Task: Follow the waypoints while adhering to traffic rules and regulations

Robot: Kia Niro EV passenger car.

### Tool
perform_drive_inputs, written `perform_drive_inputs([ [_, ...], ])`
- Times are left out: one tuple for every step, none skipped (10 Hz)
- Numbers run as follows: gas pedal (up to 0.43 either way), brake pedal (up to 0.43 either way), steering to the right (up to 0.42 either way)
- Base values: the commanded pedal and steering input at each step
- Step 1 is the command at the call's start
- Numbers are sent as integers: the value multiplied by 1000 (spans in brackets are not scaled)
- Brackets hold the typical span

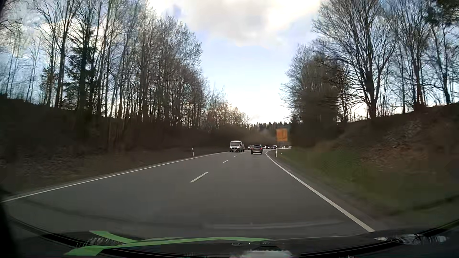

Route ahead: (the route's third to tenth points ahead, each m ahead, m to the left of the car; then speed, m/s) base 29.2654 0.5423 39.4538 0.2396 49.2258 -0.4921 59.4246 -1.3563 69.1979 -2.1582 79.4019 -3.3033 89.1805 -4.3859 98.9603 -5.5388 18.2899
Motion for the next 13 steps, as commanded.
perform_drive_inputs([
  [189, 0, 4],
  [189, 0, 4],
  [189, 0, 4],
  [189, 0, 4],
  [189, 0, 4],
  [189, 0, 4],
  [189, 0, 4],
  [189, 0, 4],
  [189, 0, 4],
  [189, 0, 4],
  [189, 0, 4],
  [189, 0, 6],
  [189, 0, 8],
])
